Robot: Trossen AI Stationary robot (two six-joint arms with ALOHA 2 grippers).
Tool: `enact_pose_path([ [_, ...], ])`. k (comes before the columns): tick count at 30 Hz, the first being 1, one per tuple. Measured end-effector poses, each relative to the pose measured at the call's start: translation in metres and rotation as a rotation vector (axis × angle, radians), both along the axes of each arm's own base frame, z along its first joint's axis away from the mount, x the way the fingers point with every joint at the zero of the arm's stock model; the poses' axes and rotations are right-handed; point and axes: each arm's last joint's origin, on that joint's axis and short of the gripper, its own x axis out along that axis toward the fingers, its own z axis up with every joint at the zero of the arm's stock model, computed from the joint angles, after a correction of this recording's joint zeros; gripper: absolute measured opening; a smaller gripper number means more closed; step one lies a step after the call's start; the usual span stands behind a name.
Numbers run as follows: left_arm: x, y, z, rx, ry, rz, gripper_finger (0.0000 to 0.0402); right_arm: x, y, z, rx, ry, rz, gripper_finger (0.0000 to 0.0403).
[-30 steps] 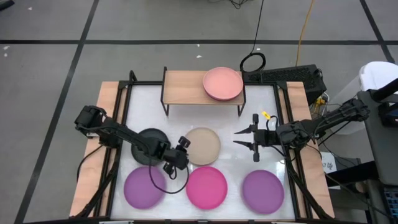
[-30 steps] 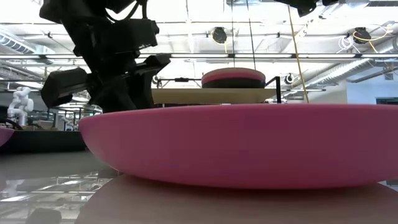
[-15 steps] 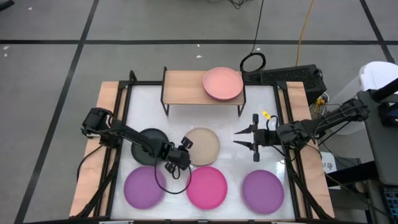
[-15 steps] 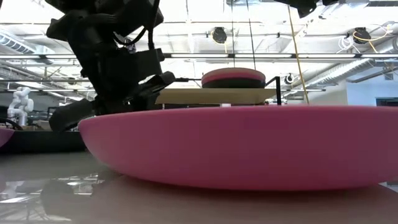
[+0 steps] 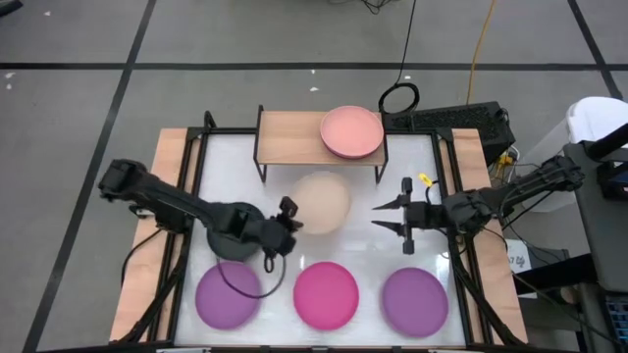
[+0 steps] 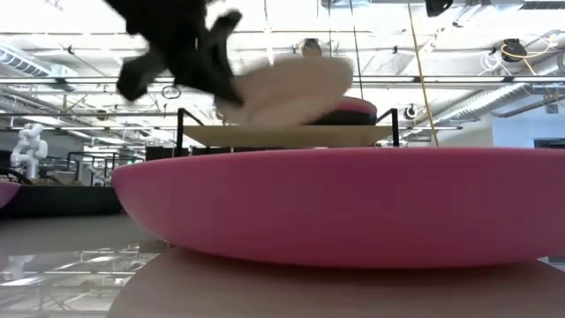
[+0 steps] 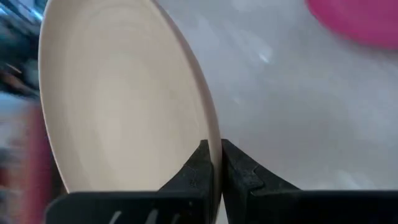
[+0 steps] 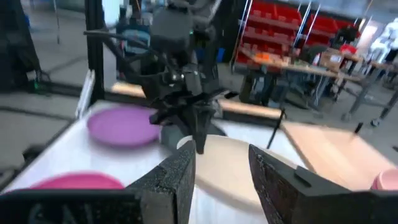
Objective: Place and stack plates onto a shelf
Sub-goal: Stack the brown plate on top of the light orange plate on the shelf
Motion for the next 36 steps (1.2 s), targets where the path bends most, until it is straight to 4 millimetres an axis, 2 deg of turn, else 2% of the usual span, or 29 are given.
enact_pose_path([
  [2, -0.001, 0.010, 0.025, 0.043, -0.079, -0.015, 0.0013, -0.002, 0.000, 0.005, -0.013, -0.043, 0.004, 0.0130],
  [4, 0.007, 0.024, 0.054, 0.074, -0.157, 0.008, 0.0013, -0.004, -0.001, 0.011, -0.030, -0.092, 0.005, 0.0130],
  [9, 0.029, 0.068, 0.110, 0.088, -0.138, 0.025, 0.0013, -0.007, -0.002, 0.022, -0.045, -0.193, 0.001, 0.0130],
  [14, 0.050, 0.115, 0.132, 0.057, -0.121, 0.069, 0.0013, -0.009, -0.003, 0.025, -0.040, -0.216, 0.001, 0.0130],
  [18, 0.067, 0.145, 0.126, 0.029, -0.099, 0.097, 0.0013, -0.009, -0.003, 0.025, -0.036, -0.211, 0.000, 0.0130],
  [24, 0.083, 0.174, 0.099, 0.018, -0.034, 0.146, 0.0013, -0.008, -0.003, 0.024, -0.036, -0.208, 0.002, 0.0130],
  [29, 0.091, 0.185, 0.085, 0.014, -0.008, 0.168, 0.0025, -0.008, -0.003, 0.023, -0.040, -0.201, 0.002, 0.0130],
  [36, 0.097, 0.188, 0.090, 0.024, -0.101, 0.211, 0.0062, -0.008, -0.003, 0.022, -0.043, -0.190, 0.002, 0.0130],
])
